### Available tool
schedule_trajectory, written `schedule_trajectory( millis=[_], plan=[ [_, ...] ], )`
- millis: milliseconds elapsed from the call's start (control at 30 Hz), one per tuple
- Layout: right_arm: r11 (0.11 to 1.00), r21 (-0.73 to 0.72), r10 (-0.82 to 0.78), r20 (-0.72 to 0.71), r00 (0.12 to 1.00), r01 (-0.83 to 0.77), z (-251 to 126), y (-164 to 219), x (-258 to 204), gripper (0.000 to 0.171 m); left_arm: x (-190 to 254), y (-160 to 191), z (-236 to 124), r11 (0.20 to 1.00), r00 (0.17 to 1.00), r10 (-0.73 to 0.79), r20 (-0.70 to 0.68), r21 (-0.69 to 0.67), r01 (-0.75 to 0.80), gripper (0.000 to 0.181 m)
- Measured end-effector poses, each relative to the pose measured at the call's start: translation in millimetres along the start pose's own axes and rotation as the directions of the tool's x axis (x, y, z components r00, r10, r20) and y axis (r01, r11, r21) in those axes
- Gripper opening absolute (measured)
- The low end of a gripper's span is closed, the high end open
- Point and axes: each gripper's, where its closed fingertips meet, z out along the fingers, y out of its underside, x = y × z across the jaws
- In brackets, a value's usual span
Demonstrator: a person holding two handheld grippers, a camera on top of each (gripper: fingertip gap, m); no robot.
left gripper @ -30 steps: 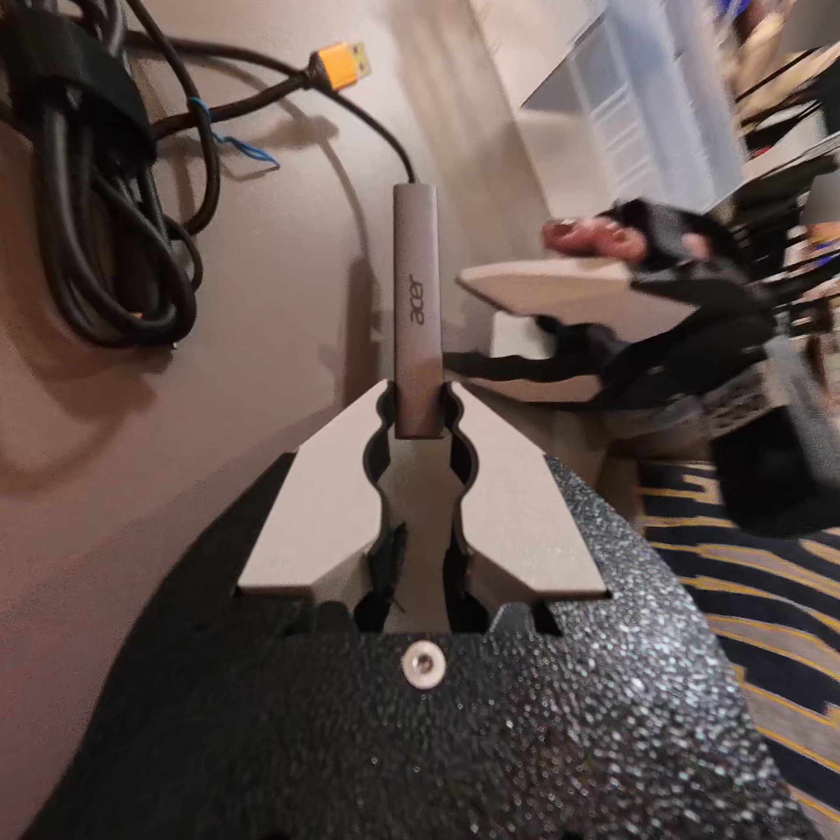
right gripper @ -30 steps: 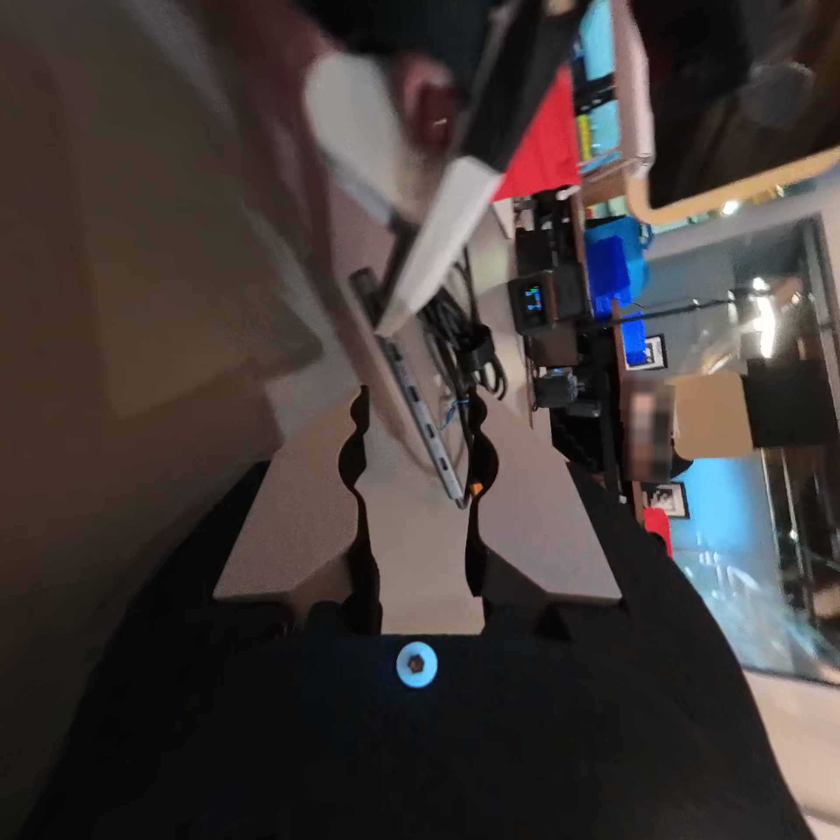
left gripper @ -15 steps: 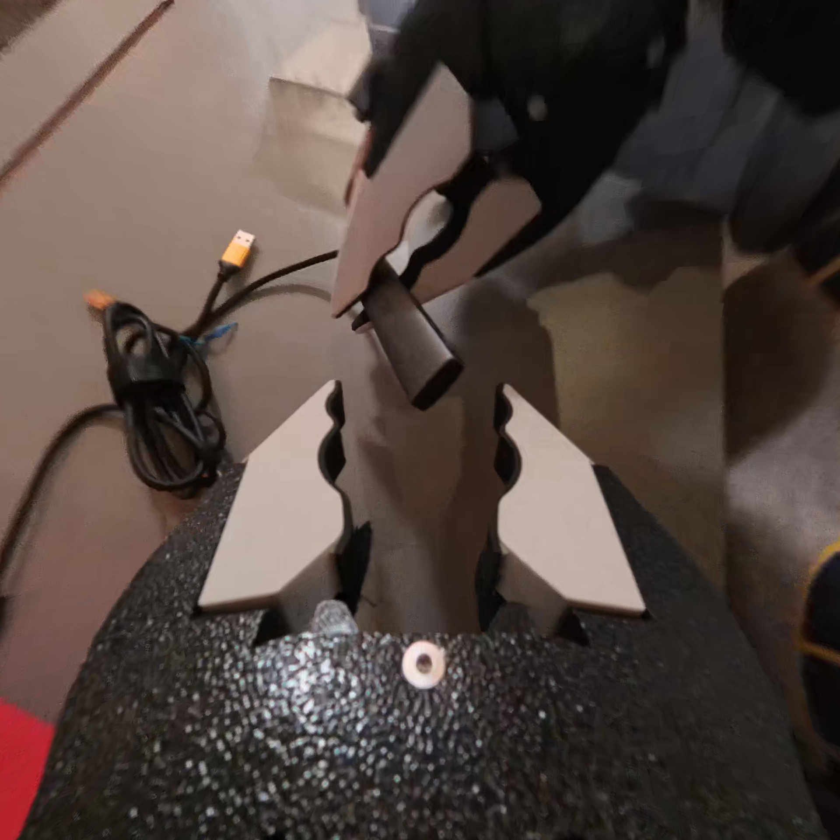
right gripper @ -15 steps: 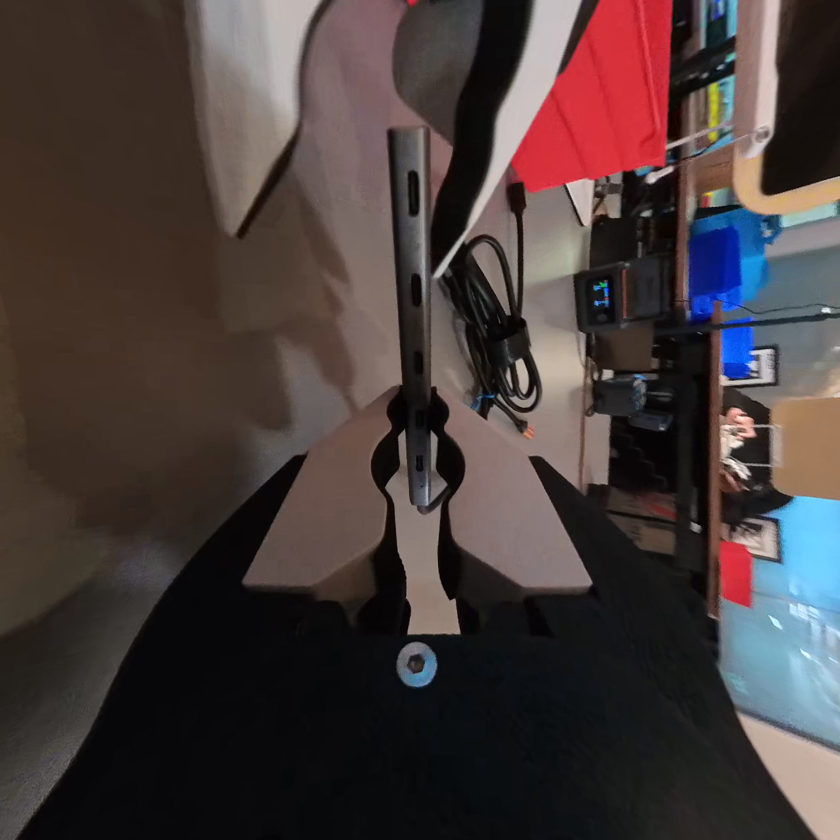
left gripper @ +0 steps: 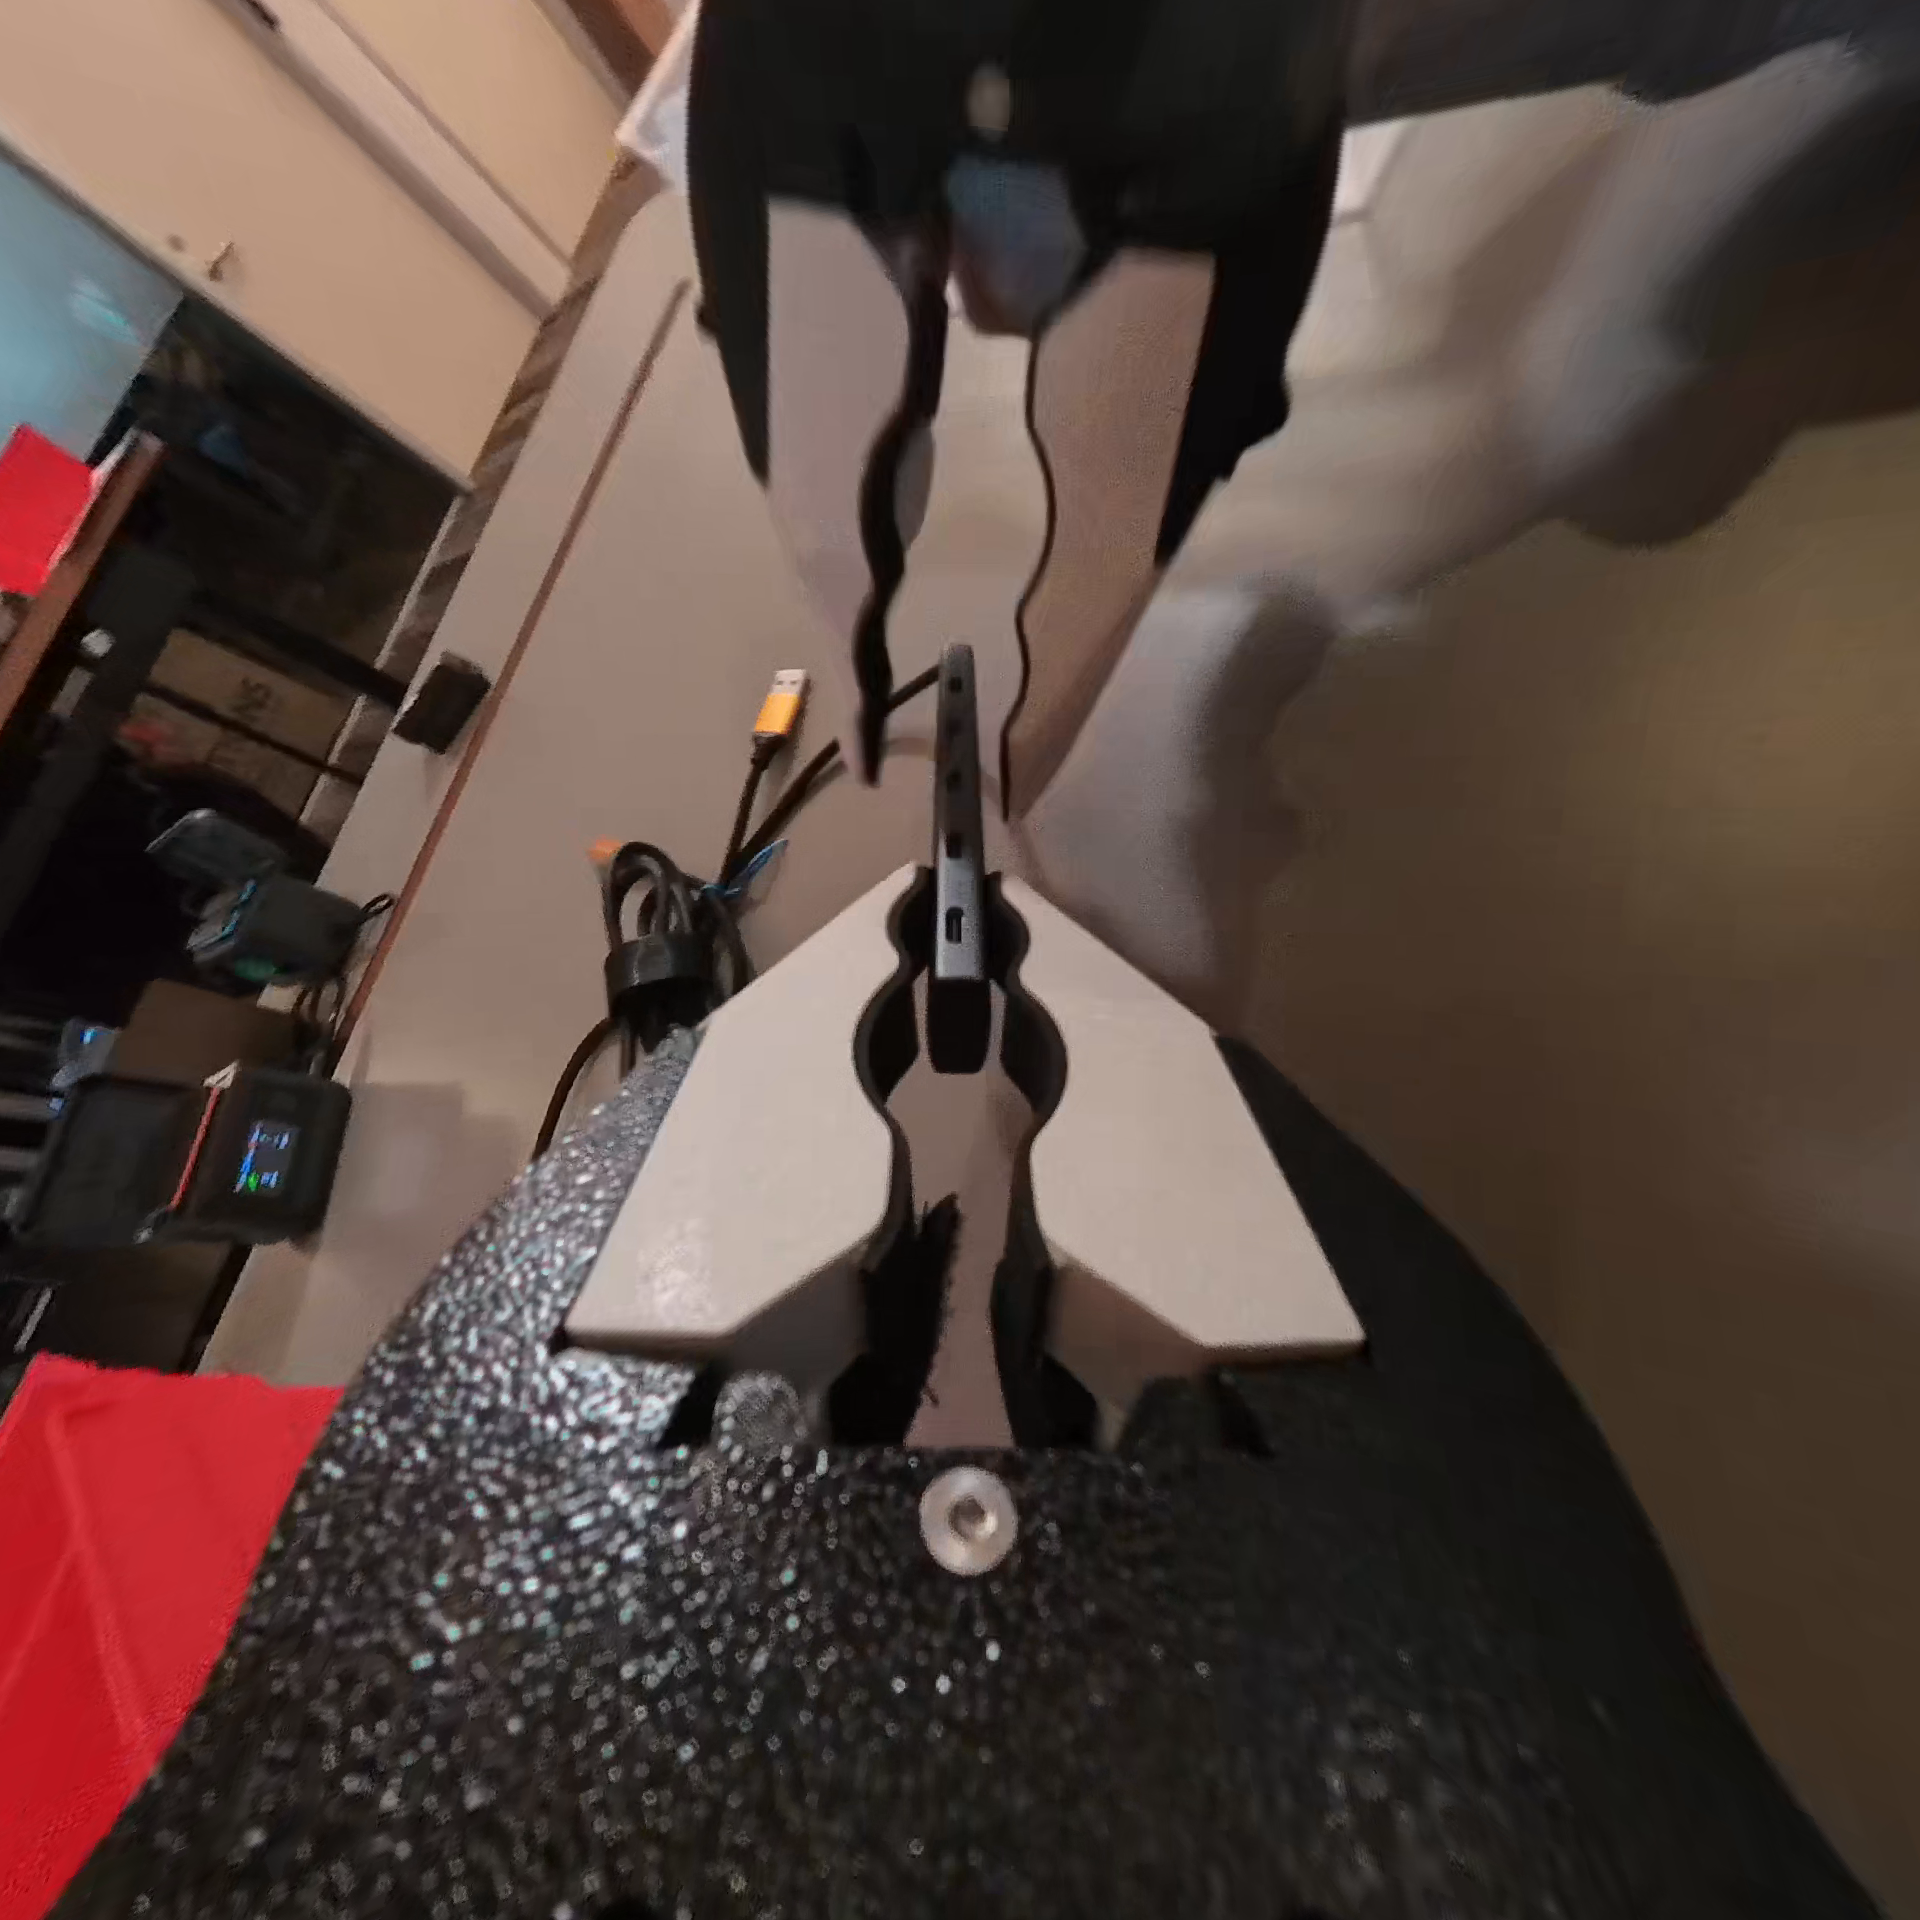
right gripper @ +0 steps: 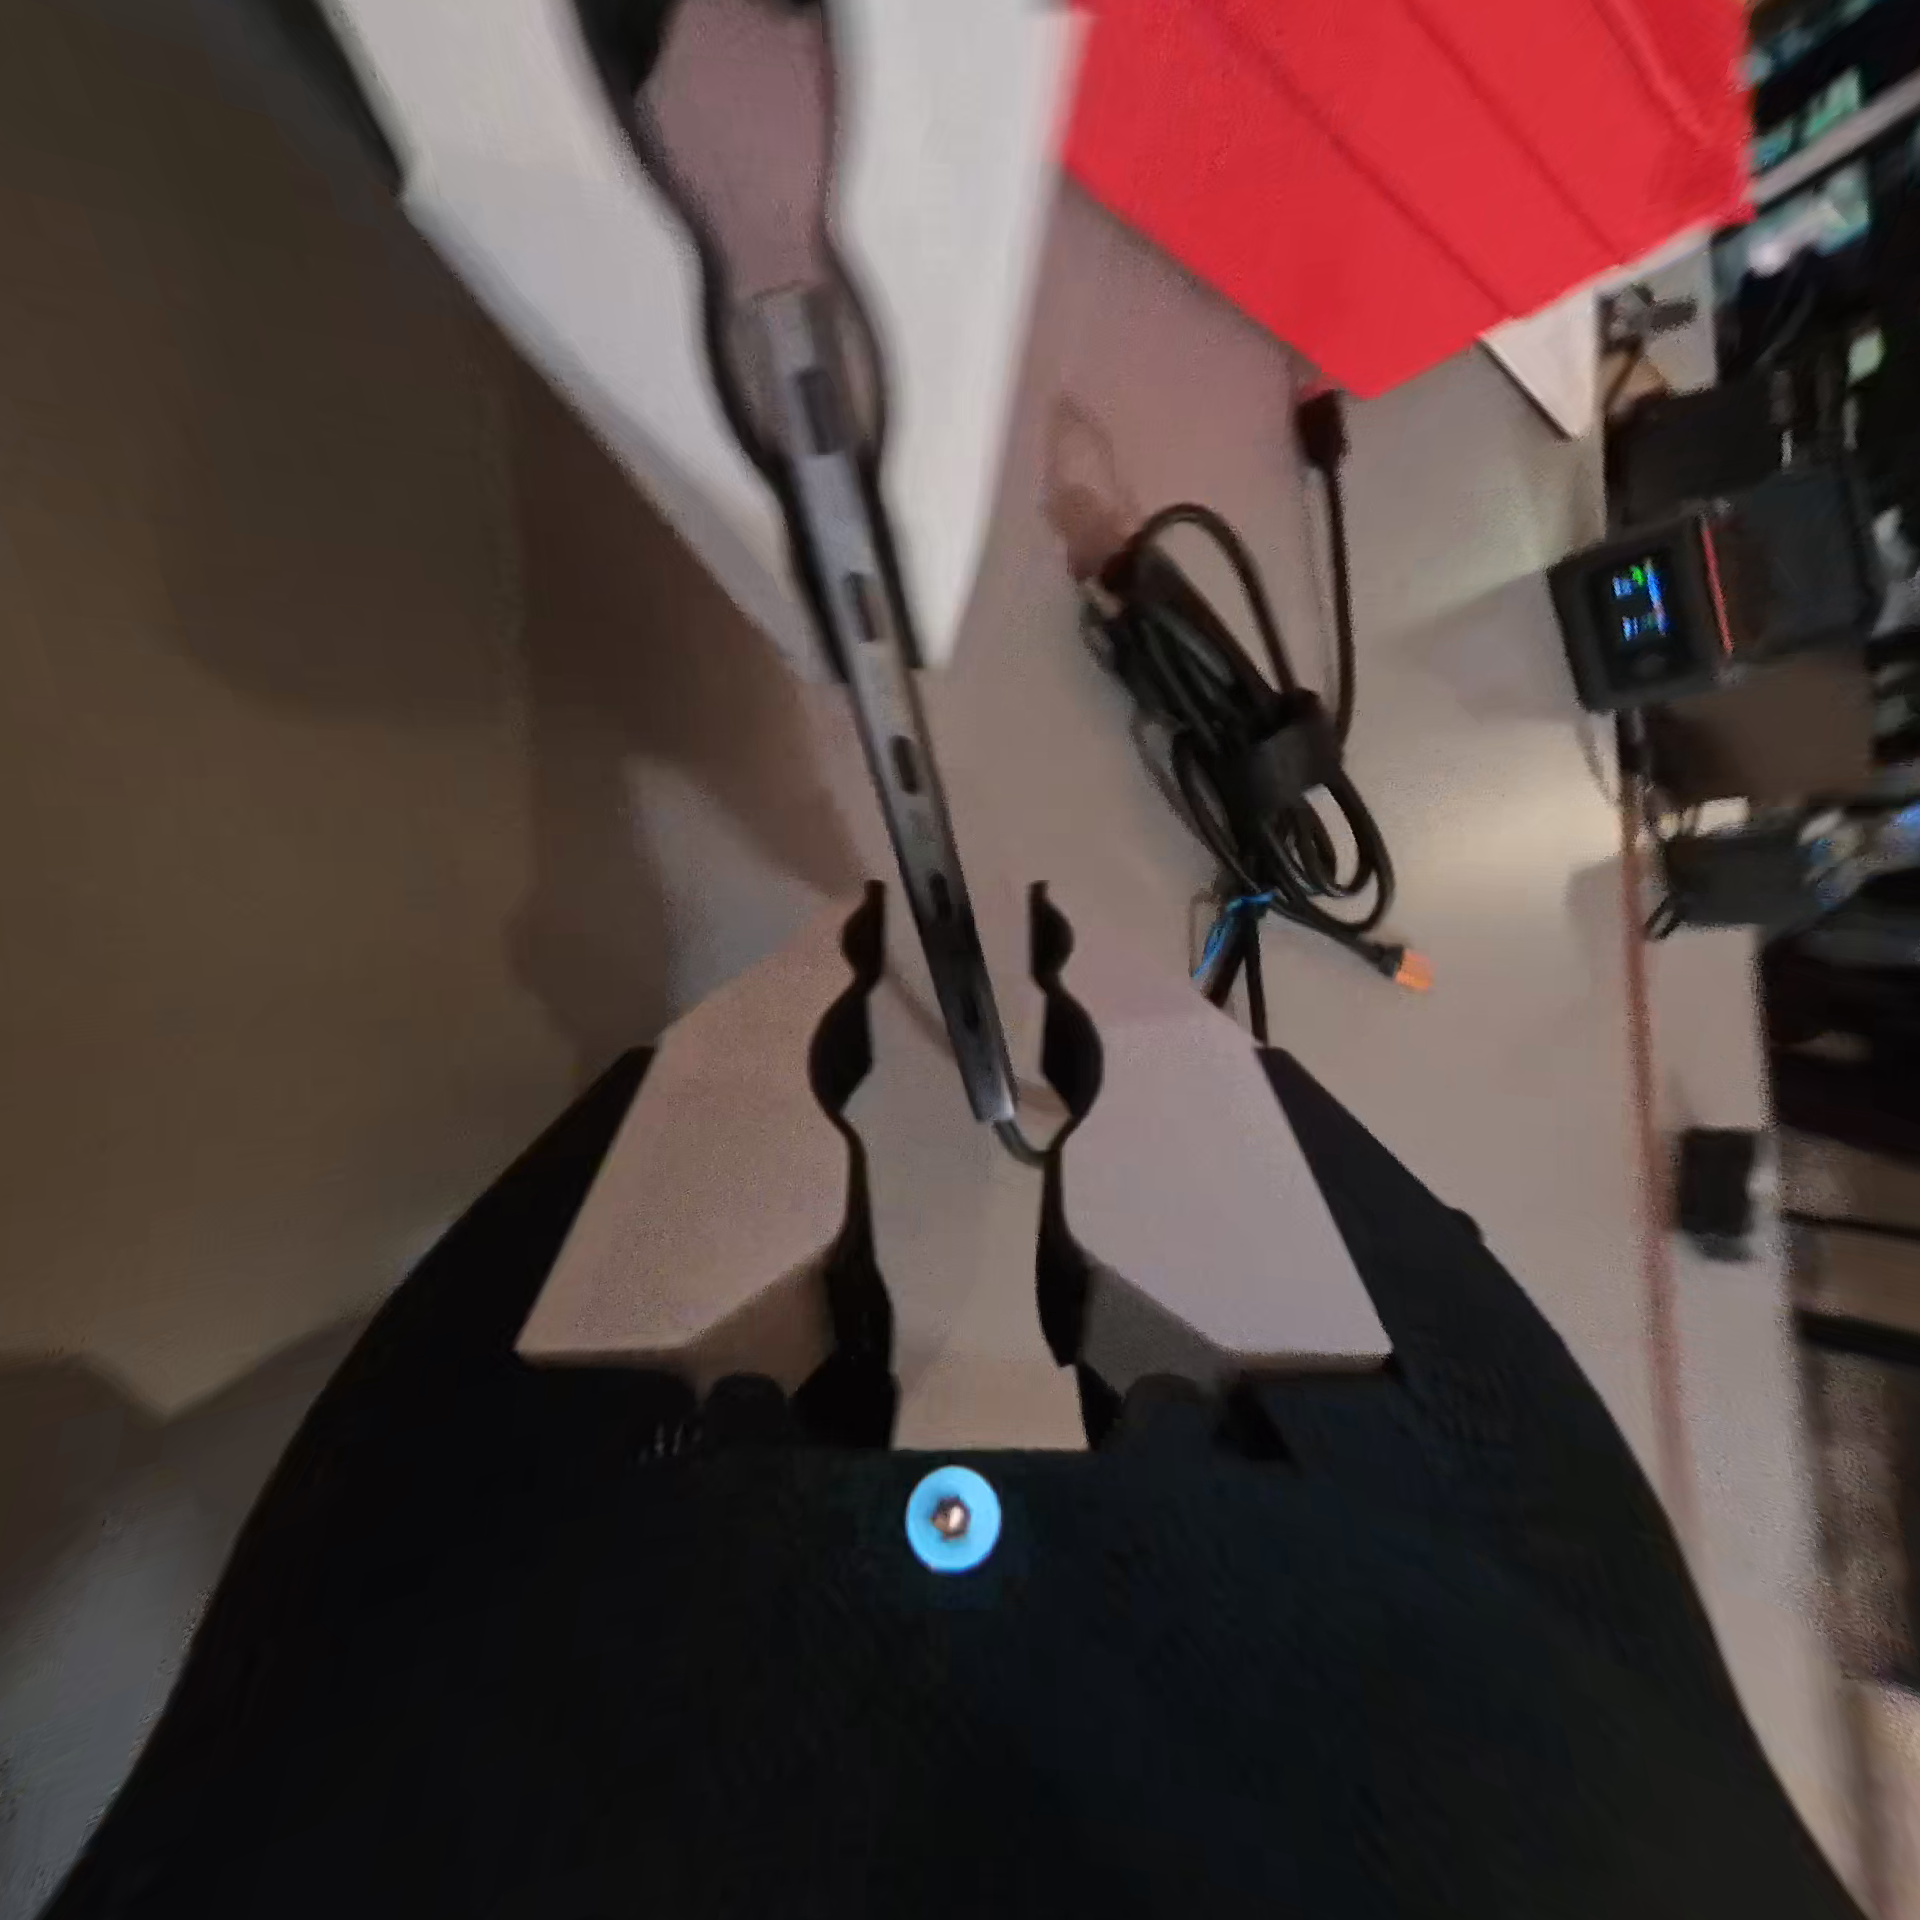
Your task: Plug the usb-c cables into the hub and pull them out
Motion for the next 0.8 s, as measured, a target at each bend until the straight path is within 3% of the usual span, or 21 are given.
schedule_trajectory(
  millis=[100, 167, 200, 300, 400, 500, 633, 800],
  plan=[
    [0.891, 0.306, 0.336, 0.053, 0.94, -0.336, -36.3, -28.4, 35.0, 0.035, -7.9, 6.3, -2.9, 1.0, 0.994, -0.018, 0.103, 0.006, 0.018, 0.008],
    [0.723, 0.461, 0.566, 0.032, 0.824, -0.515, -53.7, -34.0, 77.3, 0.03, -8.0, 8.7, -3.3, 1.0, 0.989, -0.009, 0.145, 0.014, 0.007, 0.008],
    [0.644, 0.469, 0.679, 0.016, 0.734, -0.605, -52.4, -25.5, 96.3, 0.028, -6.9, 9.8, -2.7, 1.0, 0.988, 0.006, 0.151, 0.015, -0.008, 0.008],
    [0.489, 0.324, 0.87, -0.115, 0.479, -0.81, -20.2, 20.5, 129.5, 0.028, -6.4, 13.3, -0.5, 0.998, 0.982, 0.07, 0.173, -0.002, -0.07, 0.007],
    [0.373, 0.271, 0.928, -0.083, 0.365, -0.887, 24.1, 34.6, 151.4, 0.029, -1.3, 15.6, 3.2, 0.995, 0.98, 0.098, 0.172, -0.012, -0.097, 0.007],
    [0.259, 0.08, 0.963, -0.103, 0.25, -0.963, 65.5, 62.5, 149.1, 0.032, 1.4, 19.4, 7.9, 0.993, 0.98, 0.116, 0.16, -0.024, -0.113, 0.007],
    [0.259, -0.033, 0.947, -0.187, 0.26, -0.965, 85.5, 75.5, 145.2, 0.034, 3.5, 20.3, 9.9, 0.992, 0.979, 0.129, 0.16, -0.033, -0.125, 0.007],
    [0.45, -0.132, 0.805, -0.369, 0.465, -0.883, 94.9, 80.5, 144.0, 0.027, 4.7, 22.5, 12.1, 0.989, 0.977, 0.144, 0.156, -0.047, -0.139, 0.007]
  ],
)
